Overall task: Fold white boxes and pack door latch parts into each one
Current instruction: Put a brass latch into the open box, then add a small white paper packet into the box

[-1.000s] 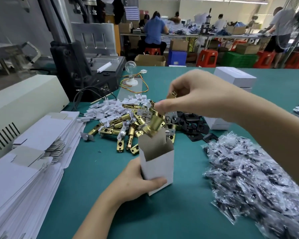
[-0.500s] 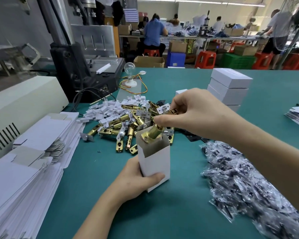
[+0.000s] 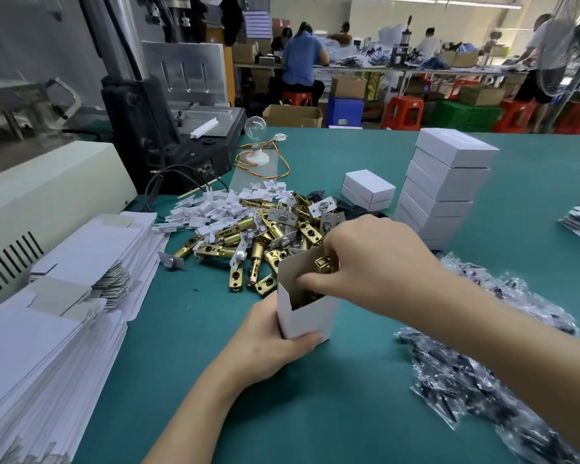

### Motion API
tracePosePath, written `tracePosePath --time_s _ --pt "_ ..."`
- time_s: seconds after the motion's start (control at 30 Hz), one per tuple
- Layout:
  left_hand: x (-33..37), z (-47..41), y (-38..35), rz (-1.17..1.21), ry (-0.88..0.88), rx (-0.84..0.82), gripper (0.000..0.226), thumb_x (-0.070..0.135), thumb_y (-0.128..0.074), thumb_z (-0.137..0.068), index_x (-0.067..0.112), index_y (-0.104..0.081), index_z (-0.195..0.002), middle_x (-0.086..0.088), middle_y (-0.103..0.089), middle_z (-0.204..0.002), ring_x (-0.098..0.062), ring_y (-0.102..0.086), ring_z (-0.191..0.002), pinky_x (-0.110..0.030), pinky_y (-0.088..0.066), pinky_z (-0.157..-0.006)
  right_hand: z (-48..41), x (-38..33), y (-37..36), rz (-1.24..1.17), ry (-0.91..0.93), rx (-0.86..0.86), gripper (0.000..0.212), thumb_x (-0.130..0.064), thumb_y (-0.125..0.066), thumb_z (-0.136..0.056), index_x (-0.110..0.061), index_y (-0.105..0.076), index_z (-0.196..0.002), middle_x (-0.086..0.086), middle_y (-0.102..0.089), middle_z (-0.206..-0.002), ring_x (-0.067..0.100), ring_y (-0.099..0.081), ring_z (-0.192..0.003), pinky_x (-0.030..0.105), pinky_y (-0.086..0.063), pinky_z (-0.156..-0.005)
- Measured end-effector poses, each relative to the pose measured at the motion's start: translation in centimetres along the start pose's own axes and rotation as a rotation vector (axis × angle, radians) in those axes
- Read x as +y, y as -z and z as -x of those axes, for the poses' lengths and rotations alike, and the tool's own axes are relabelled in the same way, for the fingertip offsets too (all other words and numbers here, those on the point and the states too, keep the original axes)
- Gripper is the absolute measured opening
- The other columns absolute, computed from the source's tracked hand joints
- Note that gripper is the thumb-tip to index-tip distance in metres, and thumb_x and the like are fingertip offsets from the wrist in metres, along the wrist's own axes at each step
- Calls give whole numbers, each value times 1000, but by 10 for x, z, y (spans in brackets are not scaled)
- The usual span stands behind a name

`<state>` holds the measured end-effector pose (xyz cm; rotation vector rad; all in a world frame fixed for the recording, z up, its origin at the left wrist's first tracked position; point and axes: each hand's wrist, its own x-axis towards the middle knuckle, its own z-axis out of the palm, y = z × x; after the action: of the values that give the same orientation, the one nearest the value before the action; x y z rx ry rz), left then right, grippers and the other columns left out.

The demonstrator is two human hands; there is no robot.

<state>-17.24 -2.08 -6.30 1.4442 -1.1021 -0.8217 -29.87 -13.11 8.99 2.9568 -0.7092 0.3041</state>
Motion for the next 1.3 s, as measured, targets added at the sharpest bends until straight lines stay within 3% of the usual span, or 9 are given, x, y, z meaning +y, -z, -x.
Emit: tracePosePath --time_s 0.1,0.23,0.37,0.5,0.63,0.87,1.0,1.2,1.3 --pt "0 -1 1 -20 -2 5 36 26 -77 -79 24 -66 -113 0 -68 -97 -14 -61 -85 -31 -49 -71 -1 -6 -1 92 24 -46 59 -68 -61 -84 -18 -39 -62 -3 -43 -63 26 -48 -63 29 -23 -48" --pt "1 -3 1 -13 -17 -15 35 22 -76 -81 20 -66 -115 3 -70 -103 -22 -64 -94 -32 -51 -78 -3 -11 3 128 43 -88 61 -71 -62 -84 -20 -37 -61 -4 -41 -63 17 -38 -56 29 -22 -49" --pt "-1 -2 3 71 10 -33 40 20 -79 -81 25 -66 -118 9 -68 -100 -10 -64 -93 -21 -51 -77 -12 -1 18 37 60 -123 54 -77 -59 -81 -23 -66 -79 -6 -61 -77 20 -60 -74 30 -39 -55" --pt "2 -6 3 94 -26 -78 36 11 -78 -83 21 -67 -117 15 -69 -101 -6 -64 -97 -22 -52 -82 -48 28 34 -193 5 -44 28 -55 -72 -87 -28 -72 -78 -12 -65 -68 0 -58 -66 30 -48 -62" --pt "2 -7 5 91 -30 -100 36 7 -78 -85 29 -68 -113 21 -69 -99 0 -63 -94 -18 -51 -80 -105 43 19 -318 -11 -14 24 -35 -71 -95 -21 -76 -75 -9 -72 -63 5 -69 -59 33 -60 -73" --pt "1 -11 7 168 -15 -160 36 10 -80 -89 36 -71 -113 14 -73 -104 -4 -67 -97 -22 -53 -82 -211 14 -51 -166 41 -208 37 -32 -50 -106 -6 -76 -111 12 -76 -108 30 -68 -100 45 -56 -90" --pt "-6 -13 6 162 8 -171 33 11 -80 -88 30 -70 -114 16 -72 -102 -2 -66 -93 -19 -50 -80 -249 2 -83 0 132 -218 34 -24 -56 -102 -17 -65 -135 6 -66 -132 31 -60 -121 42 -54 -94" --pt "-9 -15 4 172 65 -158 31 10 -80 -87 16 -70 -116 -13 -71 -115 -17 -68 -102 -56 -56 -93 -281 -7 -119 237 185 -179 28 -10 -57 -99 -15 -70 -123 11 -69 -121 37 -65 -108 37 -43 -80" --pt "-9 -16 4 168 82 -153 31 10 -81 -87 17 -70 -115 -16 -70 -116 -23 -69 -101 -61 -54 -96 -283 -6 -122 283 187 -115 29 -4 -58 -96 -15 -71 -120 11 -70 -117 36 -64 -108 39 -39 -89"
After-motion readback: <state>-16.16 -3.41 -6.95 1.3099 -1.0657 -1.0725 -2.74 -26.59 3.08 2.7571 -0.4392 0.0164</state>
